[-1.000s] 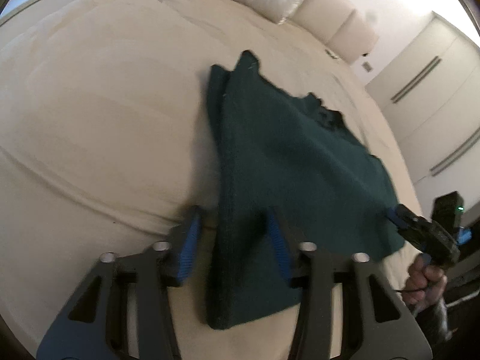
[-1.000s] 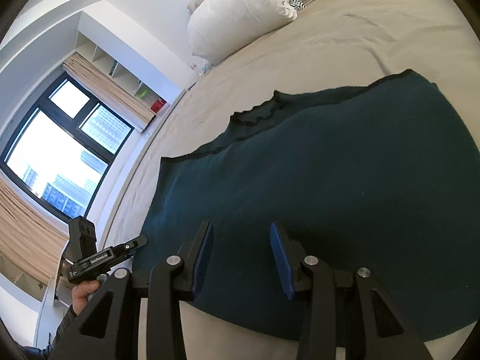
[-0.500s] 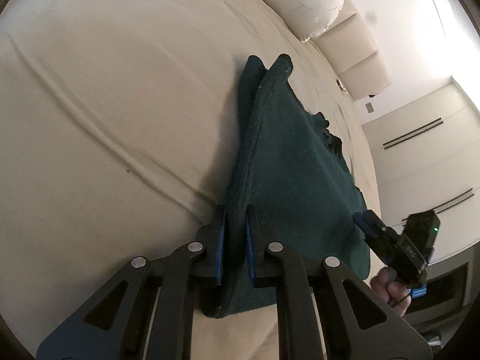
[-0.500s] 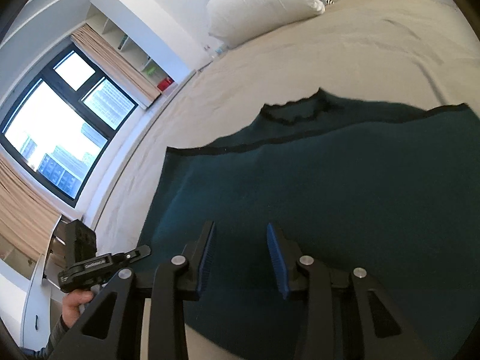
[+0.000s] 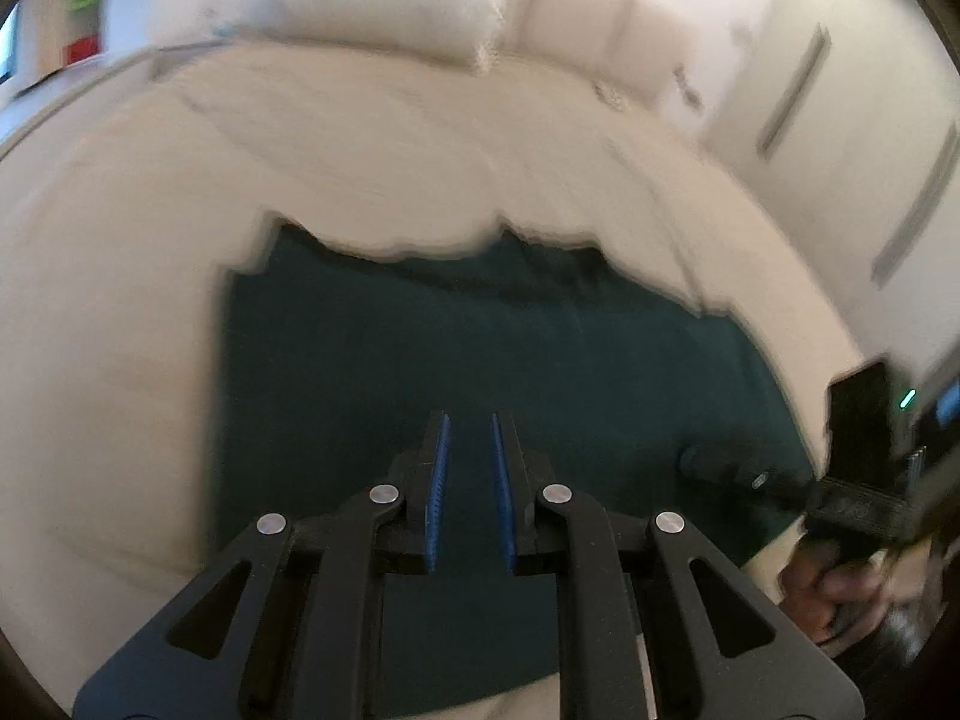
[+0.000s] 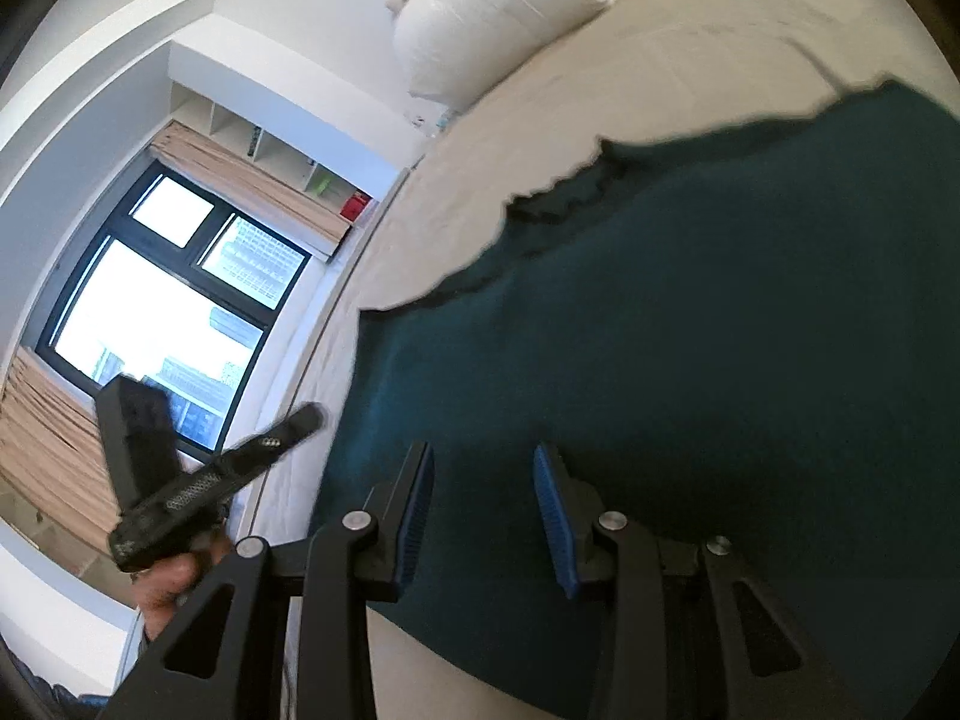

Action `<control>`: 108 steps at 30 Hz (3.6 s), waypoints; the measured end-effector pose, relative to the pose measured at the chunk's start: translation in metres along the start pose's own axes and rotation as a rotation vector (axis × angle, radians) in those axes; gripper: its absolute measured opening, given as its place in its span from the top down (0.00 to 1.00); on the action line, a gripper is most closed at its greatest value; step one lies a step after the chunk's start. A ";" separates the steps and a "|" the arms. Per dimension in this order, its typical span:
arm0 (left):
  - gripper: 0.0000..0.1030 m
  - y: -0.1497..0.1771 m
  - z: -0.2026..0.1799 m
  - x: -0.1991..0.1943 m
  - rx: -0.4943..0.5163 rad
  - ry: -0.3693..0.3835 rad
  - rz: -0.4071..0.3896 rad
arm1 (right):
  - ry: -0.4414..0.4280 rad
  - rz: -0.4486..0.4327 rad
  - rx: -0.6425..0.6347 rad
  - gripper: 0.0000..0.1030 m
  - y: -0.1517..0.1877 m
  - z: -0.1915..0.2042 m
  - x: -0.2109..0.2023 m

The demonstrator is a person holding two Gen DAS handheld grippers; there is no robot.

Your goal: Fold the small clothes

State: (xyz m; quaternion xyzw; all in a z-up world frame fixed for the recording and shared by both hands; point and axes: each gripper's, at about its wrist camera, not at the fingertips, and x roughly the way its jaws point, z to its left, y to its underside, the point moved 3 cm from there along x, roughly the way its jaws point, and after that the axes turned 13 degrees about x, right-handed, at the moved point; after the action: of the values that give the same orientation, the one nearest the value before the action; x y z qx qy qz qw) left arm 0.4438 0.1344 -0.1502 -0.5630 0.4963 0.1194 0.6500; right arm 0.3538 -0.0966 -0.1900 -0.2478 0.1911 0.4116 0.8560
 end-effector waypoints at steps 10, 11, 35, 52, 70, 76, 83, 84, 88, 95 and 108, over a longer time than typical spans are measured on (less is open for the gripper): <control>0.86 0.042 0.053 0.000 -0.126 -0.030 -0.050 | 0.077 -0.274 0.178 1.00 -0.023 -0.098 -0.118; 0.86 0.043 0.054 -0.002 -0.133 -0.028 -0.057 | 0.084 -0.302 0.186 1.00 -0.024 -0.102 -0.127; 0.29 0.120 0.104 -0.090 -0.461 -0.063 -0.154 | -0.002 -0.129 0.196 0.74 0.007 -0.061 -0.076; 0.29 0.072 0.116 -0.025 -0.479 0.243 0.117 | -0.085 -0.133 0.134 0.54 -0.039 0.004 -0.076; 0.75 0.081 0.135 0.008 -0.688 0.471 0.233 | -0.073 0.194 0.073 0.45 -0.047 0.070 0.089; 0.88 0.080 0.138 0.004 -0.700 0.471 0.212 | -0.071 0.208 0.079 0.45 -0.043 0.059 0.094; 0.89 0.044 0.110 -0.015 -0.652 0.444 0.157 | -0.109 0.201 0.088 0.44 -0.053 0.053 0.072; 0.89 0.039 0.105 -0.017 -0.641 0.441 0.154 | -0.123 0.196 0.096 0.42 -0.056 0.050 0.066; 0.89 0.007 0.066 -0.016 -0.549 0.402 0.150 | -0.161 0.201 0.114 0.39 -0.066 0.042 0.051; 0.89 -0.019 -0.009 0.026 -0.447 0.372 0.162 | -0.286 0.239 0.179 0.30 -0.086 0.032 0.032; 0.89 -0.020 -0.070 0.065 -0.271 0.195 0.181 | -0.110 0.287 0.104 0.44 -0.101 0.039 0.056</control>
State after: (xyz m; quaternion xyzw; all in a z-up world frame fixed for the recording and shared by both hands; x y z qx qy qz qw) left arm 0.4535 0.0417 -0.1793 -0.6074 0.5851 0.1880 0.5034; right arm 0.4728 -0.0942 -0.1610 -0.1503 0.1983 0.5323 0.8092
